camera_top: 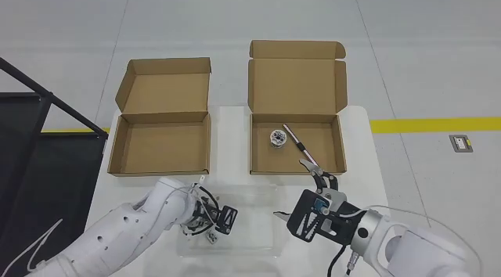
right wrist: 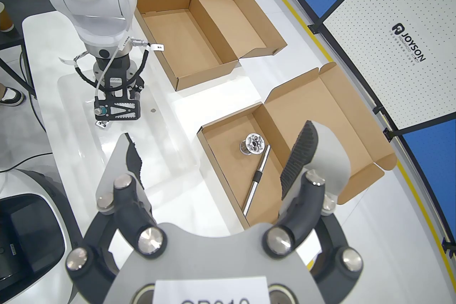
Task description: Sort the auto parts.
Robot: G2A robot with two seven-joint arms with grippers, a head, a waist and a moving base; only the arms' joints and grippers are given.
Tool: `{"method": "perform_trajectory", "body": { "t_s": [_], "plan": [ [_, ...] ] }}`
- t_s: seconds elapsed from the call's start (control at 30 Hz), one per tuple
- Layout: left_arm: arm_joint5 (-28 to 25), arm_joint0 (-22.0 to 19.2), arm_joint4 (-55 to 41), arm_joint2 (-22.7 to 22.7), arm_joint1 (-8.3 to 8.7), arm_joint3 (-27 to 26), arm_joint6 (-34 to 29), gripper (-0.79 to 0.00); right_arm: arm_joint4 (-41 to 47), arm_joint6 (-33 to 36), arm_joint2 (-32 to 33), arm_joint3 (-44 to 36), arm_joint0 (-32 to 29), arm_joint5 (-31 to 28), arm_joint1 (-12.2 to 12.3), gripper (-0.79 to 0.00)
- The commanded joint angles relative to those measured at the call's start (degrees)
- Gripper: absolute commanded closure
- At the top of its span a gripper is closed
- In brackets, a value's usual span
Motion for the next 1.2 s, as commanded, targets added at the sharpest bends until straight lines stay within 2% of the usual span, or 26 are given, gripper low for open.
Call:
{"method": "perform_trajectory", "body": {
  "t_s": [0.0, 0.07, 0.17, 0.33, 0.53, 0.67, 0.73, 0.77, 0.83, 1.0, 1.17],
  "plan": [
    [0.0, -0.5, -0.1, 0.6, -0.34, 0.8, 0.1, -0.329, 0.0, 0.0, 0.0, 0.0, 0.0, 0.0, 0.0, -0.785],
    [0.0, -0.9, -0.4, 1.3, -0.68, 1.5, 0.3, -0.222, 0.0, 0.0, 0.0, 0.0, 0.0, 0.0, 0.0, -0.785],
    [0.0, -1.6, -0.6, 2.4, -1.17, 2.5, 0.5, -0.166, 0.0, 0.0, 0.0, 0.0, 0.0, 0.0, 0.0, -0.785],
    [0.0, -2.7, -1.2, 3.8, -1.87, 4.1, 1.3, -0.163, 0.0, 0.0, 0.0, 0.0, 0.0, 0.0, 0.0, -0.785],
    [0.0, -3.6, -1.9, 4.9, -2.42, 5.6, 1.6, -0.225, 0.0, 0.0, 0.0, 0.0, 0.0, 0.0, 0.0, -0.785],
    [0.0, -4.0, -2.2, 5.4, -2.67, 6.3, 1.8, -0.206, 0.0, 0.0, 0.0, 0.0, 0.0, 0.0, 0.0, -0.785],
    [0.0, -4.1, -2.2, 5.6, -2.78, 6.5, 1.9, -0.163, 0.0, 0.0, 0.0, 0.0, 0.0, 0.0, 0.0, -0.785],
    [0.0, -4.1, -2.2, 5.8, -2.81, 6.6, 1.9, -0.028, 0.0, 0.0, 0.0, 0.0, 0.0, 0.0, 0.0, -0.785],
    [0.0, -4.3, -2.5, 5.9, -2.79, 6.5, 2.3, 0.0, 0.0, 0.0, 0.0, 0.0, 0.0, 0.0, 0.0, -0.785],
    [0.0, -5.0, -4.8, 3.7, -1.16, 4.6, 5.7, 0.0, 0.0, 0.0, 0.0, 0.0, 0.0, 0.0, 0.0, -0.785],
    [0.1, -3.5, -7.0, -2.2, 3.02, -0.5, 9.4, 0.0, 0.0, 0.0, 0.0, 0.0, 0.0, 0.0, 0.0, -0.785]
  ]
}}
